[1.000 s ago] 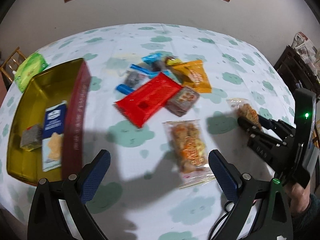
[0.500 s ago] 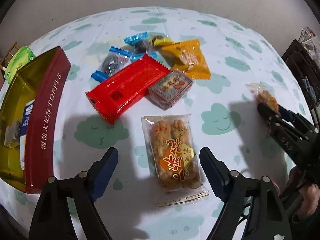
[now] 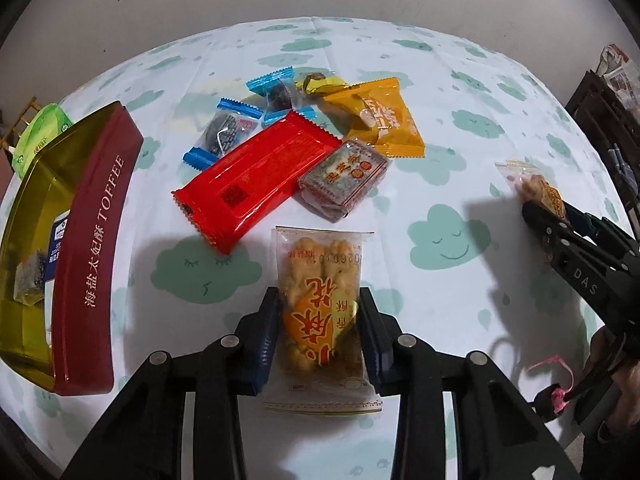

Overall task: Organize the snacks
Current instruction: 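Carry the twisted-dough bag into the gold tin and open the left gripper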

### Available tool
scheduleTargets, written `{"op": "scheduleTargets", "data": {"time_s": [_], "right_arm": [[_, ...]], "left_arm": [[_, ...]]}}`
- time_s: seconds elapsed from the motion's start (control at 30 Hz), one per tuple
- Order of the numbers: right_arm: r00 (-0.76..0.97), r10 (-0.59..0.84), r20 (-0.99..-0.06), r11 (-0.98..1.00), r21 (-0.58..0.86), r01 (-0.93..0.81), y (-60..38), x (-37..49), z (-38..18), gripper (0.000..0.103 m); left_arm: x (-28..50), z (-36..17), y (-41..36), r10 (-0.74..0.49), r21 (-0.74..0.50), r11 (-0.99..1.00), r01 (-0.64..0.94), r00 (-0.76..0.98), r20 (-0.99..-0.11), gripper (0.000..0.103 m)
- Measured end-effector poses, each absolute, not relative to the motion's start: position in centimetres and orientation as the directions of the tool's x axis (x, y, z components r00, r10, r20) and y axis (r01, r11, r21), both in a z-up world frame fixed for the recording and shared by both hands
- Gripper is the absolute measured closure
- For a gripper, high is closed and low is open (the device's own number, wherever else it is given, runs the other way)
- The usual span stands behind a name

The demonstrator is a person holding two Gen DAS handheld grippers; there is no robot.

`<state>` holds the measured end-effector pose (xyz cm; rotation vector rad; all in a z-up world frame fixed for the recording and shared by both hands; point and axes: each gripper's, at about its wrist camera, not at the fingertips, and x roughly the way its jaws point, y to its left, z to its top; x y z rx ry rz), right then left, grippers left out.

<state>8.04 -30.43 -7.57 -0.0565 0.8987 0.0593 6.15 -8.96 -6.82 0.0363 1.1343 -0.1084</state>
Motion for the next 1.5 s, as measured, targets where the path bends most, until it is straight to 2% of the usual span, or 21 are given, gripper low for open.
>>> {"op": "scheduleTargets", "data": {"time_s": [0.3,0.57,0.93,1.27,1.5], "right_arm": [[0.622,0.028,-0.783,0.997,-0.024,-0.075,-30.4,8.0,-7.6,0.061],[0.622,0.028,-0.783,0.997,-0.024,-0.075,-30.4,8.0,-7.6,0.061],[0.622,0.028,-0.783,0.997,-0.024,-0.075,-30.5,8.0,-7.7,0.061],[0.622,0.028,-0.783,0.997,-0.024,-0.075,-30.4,8.0,-7.7,0.061],[0.622,0.028,-0.782,0.997,-0.024,-0.075,-30.4,8.0,-7.7,0.061]], "left_arm": [[5.2,-5.8,-7.7,-0.06,-0.019,0.995,0.098,0.431,-0.9,0.07],[5.1,-2.6,-5.4,-0.058,-0.026,0.997,0.073,0.491,-0.869,0.07],[6.1,0.9,4.6,0.089,0.068,0.996,-0.06,0.535,-0.84,0.069],[6.2,-1.0,13.7,0.208,0.153,0.976,-0.156,0.46,-0.863,0.069],[6.0,-3.5,16.0,0.194,0.145,0.978,-0.15,0.41,-0.891,0.069]]}}
